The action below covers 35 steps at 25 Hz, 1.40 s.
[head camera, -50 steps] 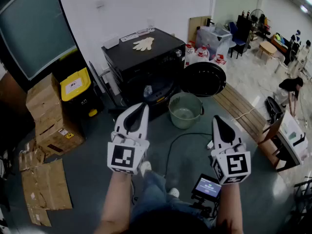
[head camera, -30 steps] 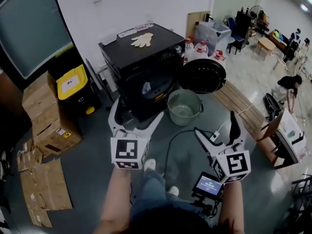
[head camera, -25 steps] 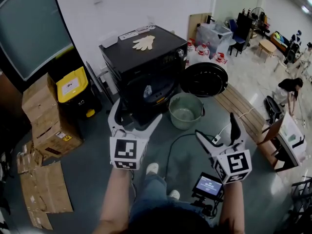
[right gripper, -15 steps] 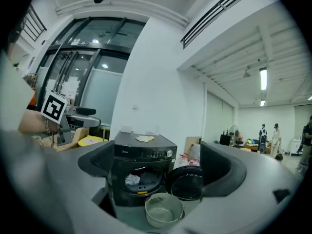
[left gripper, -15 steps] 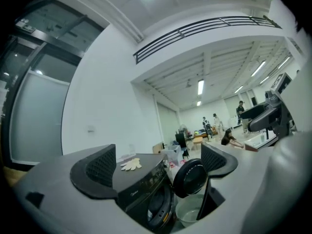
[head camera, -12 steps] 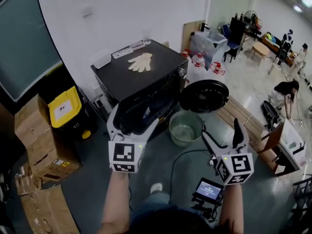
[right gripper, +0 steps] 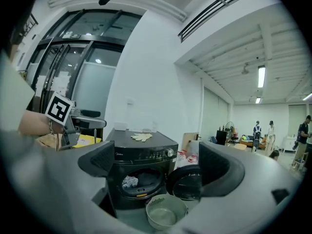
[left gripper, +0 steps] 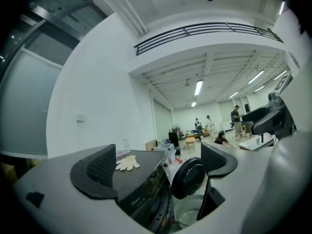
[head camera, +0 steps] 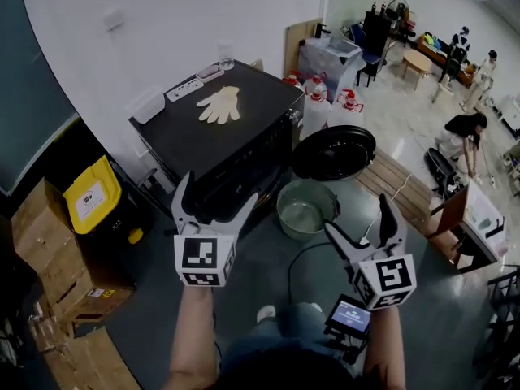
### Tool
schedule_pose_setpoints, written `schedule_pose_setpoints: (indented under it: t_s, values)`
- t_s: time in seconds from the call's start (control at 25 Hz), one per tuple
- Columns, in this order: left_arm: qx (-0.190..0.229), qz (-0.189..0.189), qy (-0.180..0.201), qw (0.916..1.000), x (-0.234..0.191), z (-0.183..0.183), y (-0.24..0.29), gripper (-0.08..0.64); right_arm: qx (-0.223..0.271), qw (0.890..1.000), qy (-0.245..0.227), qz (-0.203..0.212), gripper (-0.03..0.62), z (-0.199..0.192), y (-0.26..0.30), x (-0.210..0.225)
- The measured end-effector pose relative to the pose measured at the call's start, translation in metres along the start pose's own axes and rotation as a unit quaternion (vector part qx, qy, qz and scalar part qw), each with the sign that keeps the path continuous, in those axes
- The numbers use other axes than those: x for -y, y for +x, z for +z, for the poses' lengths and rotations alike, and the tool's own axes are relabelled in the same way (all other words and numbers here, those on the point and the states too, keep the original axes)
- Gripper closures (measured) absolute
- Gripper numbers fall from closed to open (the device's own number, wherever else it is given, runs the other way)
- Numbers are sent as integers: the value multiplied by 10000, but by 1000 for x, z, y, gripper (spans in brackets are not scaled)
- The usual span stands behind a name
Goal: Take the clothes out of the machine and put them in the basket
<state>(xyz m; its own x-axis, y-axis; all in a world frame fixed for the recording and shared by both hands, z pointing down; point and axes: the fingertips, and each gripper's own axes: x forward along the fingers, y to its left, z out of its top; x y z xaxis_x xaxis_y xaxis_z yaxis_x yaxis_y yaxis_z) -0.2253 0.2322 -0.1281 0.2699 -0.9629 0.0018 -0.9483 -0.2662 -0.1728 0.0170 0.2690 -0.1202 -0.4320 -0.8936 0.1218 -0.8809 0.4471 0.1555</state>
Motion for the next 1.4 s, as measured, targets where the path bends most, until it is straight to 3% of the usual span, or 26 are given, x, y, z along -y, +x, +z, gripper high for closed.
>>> schedule_pose_setpoints:
  t_s: [0.2,0.32,0.6,1.0,1.4]
  values:
    - [-121,-123,-24,9998,2,-12,20,15,-27,9982,492,-350,58,-9,10,23]
    - [-180,-103,-32,9998,4,-16,30,15,63,9960,827,-331,58,-11,18,32]
    - [-483,-199,137,9985,20,-32,69,15,-88,9958,888,-198,58,-31,45,61]
    - [-763,-194,329,9964,66,-39,171,17,-152,9952,968,68,58,-51,110,156]
    - [-999,359,169,9942,86,-43,252,32,-226,9919,1107,578,59,-66,175,237]
